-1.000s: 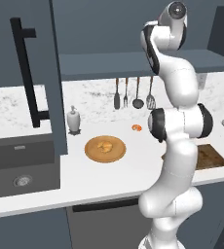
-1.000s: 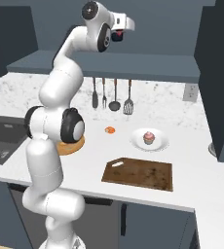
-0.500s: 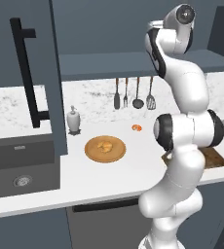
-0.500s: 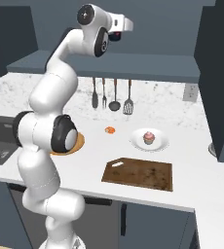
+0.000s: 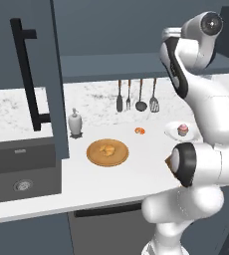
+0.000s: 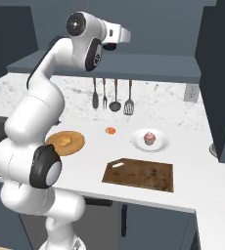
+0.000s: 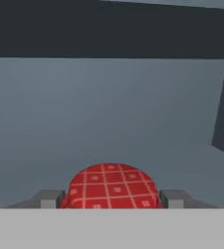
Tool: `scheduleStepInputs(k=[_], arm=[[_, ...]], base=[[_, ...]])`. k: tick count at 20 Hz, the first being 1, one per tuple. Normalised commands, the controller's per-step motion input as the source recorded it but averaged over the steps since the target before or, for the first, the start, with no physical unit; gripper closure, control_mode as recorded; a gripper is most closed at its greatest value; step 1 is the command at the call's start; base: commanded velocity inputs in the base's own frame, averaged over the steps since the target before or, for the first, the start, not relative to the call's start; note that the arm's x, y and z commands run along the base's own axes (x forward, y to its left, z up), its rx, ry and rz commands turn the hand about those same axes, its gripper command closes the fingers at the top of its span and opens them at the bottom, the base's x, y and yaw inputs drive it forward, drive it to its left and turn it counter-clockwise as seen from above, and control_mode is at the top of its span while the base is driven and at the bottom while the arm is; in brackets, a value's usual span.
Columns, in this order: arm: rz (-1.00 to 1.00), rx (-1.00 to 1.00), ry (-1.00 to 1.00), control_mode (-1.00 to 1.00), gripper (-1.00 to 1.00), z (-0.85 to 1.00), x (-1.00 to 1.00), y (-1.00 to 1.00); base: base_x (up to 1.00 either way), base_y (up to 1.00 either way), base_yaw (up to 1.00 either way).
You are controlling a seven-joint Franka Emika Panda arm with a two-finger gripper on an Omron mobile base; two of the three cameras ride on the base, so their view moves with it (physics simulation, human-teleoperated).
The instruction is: From the different types of pastries on the counter, select a croissant and place it on the cutting board. Then retrieve a jar of jam from the cabinet and place it alongside the croissant on the cutting board.
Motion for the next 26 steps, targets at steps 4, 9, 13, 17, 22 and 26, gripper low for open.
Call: scheduleStepInputs(k=[4,9,13,17,22,26], arm=[[0.01,0.03,0.0,-1.0,1.0,-0.08,-1.0,-0.01],[0.04,0.0,-0.03,-1.0,1.0,-0.45,-1.0,0.0],[0.07,0.0,-0.03,-1.0,1.0,-0.41,-1.0,-0.02],[0.07,0.0,-0.02,-1.0,1.0,-0.32,-1.0,-0.06],[0.06,0.0,0.0,-1.0,1.0,-0.32,-1.0,-0.09],[0.07,-0.03,0.05,-1.0,1.0,-0.62,-1.0,0.0]], base=[[0.0,0.0,0.0],[0.0,0.0,0.0],[0.0,0.0,0.0],[0.0,0.0,0.0],[0.0,0.0,0.0],[0.0,0.0,0.0]])
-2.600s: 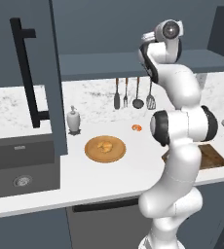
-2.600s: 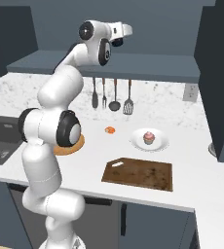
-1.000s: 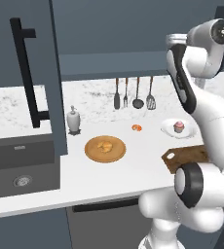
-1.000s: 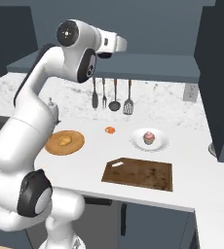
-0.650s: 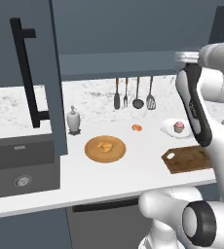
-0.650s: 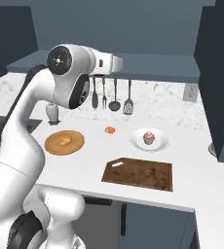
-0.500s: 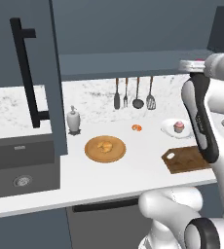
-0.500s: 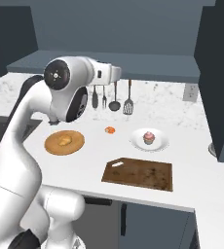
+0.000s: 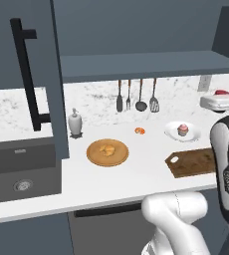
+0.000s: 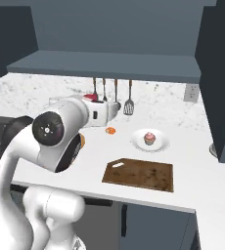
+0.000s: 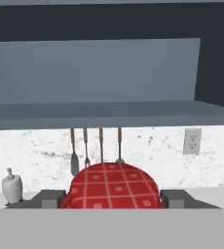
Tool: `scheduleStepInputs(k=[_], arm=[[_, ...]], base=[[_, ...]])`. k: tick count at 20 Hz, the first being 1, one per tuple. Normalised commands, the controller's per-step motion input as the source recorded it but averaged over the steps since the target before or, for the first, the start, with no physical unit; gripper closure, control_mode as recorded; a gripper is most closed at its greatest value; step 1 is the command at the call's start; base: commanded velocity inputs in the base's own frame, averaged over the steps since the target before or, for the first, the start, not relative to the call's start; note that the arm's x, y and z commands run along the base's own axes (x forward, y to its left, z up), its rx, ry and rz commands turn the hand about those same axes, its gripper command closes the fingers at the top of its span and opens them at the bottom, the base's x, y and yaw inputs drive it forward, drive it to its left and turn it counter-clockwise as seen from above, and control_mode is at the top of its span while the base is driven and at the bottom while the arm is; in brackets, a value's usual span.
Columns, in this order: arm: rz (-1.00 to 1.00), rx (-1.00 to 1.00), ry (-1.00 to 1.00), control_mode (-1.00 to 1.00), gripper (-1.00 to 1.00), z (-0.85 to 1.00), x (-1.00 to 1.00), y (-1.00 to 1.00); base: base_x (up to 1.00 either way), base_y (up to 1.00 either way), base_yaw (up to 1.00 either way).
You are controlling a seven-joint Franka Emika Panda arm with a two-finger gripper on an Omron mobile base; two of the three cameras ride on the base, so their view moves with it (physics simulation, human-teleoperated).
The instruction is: From the different types of pastries on the counter, select a croissant and place it on the cutting board. Then retrieve a jar of jam from the cabinet and place it alongside the croissant on the cutting board.
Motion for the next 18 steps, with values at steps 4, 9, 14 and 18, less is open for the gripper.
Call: scheduleStepInputs(k=[4,9,14,18], arm=[[0.07,-0.05,0.0,-1.0,1.0,-0.98,-1.0,0.0],[0.11,-0.04,0.0,-1.0,1.0,-0.98,-0.96,0.0],[0.2,0.0,-0.07,-1.0,1.0,-0.82,-0.51,0.0],[0.13,0.0,-0.06,-1.0,1.0,-0.3,-0.1,-0.01]], base=[[0.0,0.0,0.0],[0.0,0.0,0.0],[0.0,0.0,0.0],[0.0,0.0,0.0]])
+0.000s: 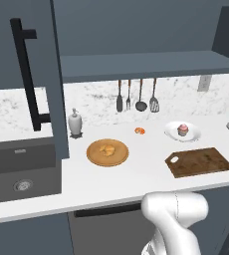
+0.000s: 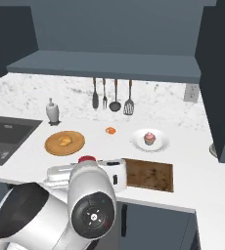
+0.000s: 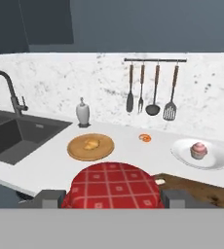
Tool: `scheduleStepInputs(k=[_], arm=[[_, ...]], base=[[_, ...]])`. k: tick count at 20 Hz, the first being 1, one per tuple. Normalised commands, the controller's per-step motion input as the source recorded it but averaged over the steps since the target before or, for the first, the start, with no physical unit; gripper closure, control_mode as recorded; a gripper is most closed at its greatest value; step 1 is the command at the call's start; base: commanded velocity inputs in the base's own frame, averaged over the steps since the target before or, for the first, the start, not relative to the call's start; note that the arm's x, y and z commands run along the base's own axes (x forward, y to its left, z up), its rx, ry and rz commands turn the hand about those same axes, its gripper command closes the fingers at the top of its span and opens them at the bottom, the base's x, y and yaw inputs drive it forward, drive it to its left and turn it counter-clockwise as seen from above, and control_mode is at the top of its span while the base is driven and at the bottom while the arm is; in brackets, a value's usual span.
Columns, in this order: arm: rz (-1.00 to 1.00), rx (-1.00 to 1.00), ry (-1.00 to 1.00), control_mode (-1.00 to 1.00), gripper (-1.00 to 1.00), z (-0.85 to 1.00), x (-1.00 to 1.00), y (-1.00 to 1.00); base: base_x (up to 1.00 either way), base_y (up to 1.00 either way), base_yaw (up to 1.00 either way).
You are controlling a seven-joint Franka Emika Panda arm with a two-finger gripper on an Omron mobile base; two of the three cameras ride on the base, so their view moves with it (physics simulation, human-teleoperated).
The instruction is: From the different types of pastries on the counter, select a croissant and place it on the cutting board. Then retrieve a jar of jam from the cabinet and place it alongside the croissant on the cutting board.
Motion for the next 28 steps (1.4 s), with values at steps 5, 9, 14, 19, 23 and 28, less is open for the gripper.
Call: scheduleStepInputs(k=[5,9,14,19,23,28], arm=[[0.07,-0.05,-0.11,-1.0,1.0,-0.56,0.04,-0.03],[0.1,-0.03,-0.14,-1.0,1.0,-0.64,0.21,0.0],[0.05,0.0,-0.04,-1.0,1.0,-0.25,0.11,0.03],[0.0,-0.01,-0.12,-1.0,1.0,-0.25,0.18,0.0],[0.0,0.0,-0.13,-1.0,1.0,-0.35,0.61,0.0],[0.0,0.0,-0.08,-1.0,1.0,-0.4,0.95,0.0]], base=[[0.0,0.0,0.0],[0.0,0.0,0.0],[0.0,0.0,0.0],[0.0,0.0,0.0],[0.0,0.0,0.0],[0.0,0.0,0.0]])
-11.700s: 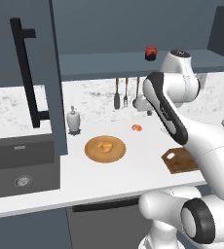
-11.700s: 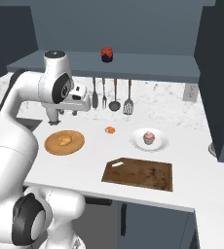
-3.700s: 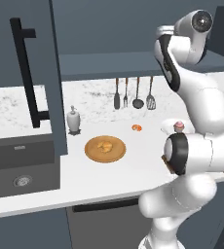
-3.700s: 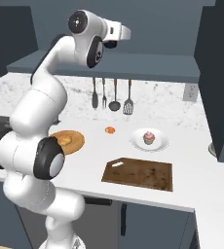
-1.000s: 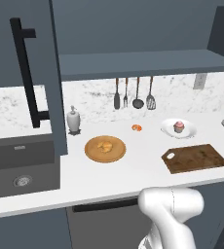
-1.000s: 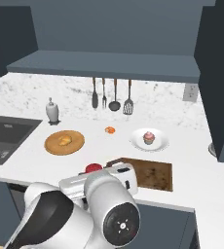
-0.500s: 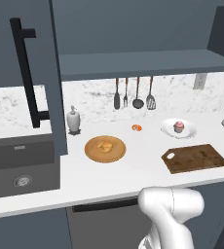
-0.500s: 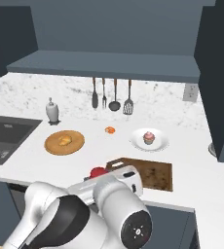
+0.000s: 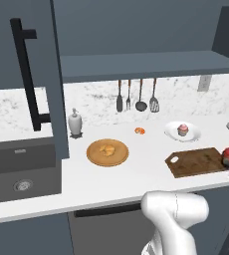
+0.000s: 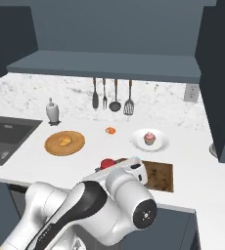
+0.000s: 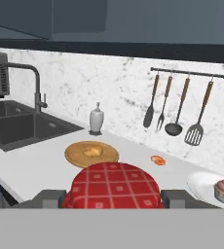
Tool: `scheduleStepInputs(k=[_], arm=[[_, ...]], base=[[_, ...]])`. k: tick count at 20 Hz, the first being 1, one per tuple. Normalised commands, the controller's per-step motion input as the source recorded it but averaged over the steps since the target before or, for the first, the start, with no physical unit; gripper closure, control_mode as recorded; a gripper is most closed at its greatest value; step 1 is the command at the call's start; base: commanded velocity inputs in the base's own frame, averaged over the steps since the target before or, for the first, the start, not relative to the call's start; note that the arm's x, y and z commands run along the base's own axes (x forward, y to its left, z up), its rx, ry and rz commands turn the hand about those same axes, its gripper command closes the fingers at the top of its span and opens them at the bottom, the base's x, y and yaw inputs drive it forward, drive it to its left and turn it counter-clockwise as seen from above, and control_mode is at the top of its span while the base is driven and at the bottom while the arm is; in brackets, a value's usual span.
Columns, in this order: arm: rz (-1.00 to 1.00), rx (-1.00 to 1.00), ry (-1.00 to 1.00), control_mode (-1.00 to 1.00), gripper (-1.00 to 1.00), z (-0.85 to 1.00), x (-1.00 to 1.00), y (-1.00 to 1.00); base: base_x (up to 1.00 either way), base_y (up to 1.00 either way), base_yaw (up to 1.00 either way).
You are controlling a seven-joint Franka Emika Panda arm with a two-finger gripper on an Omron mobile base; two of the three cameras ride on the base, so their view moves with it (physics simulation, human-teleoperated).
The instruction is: From the different types of pastries on the counter, select a croissant and place it on the cutting board. Then retrieve a jar of jam from the cabinet and place it alongside the croissant on the cutting board.
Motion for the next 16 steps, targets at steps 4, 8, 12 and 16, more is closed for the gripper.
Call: scheduleStepInputs(k=[4,8,12,16], arm=[[0.0,-0.06,-0.09,-1.0,1.0,-0.32,0.61,-0.1],[0.03,-0.08,-0.13,-1.0,1.0,-0.41,0.38,-0.26],[0.15,-0.12,-0.01,-1.0,1.0,-0.32,0.22,-0.3],[0.23,-0.09,0.03,-1.0,1.0,-0.27,0.21,-0.26]], base=[[0.0,0.0,0.0],[0.0,0.0,0.0],[0.0,0.0,0.0],[0.0,0.0,0.0]])
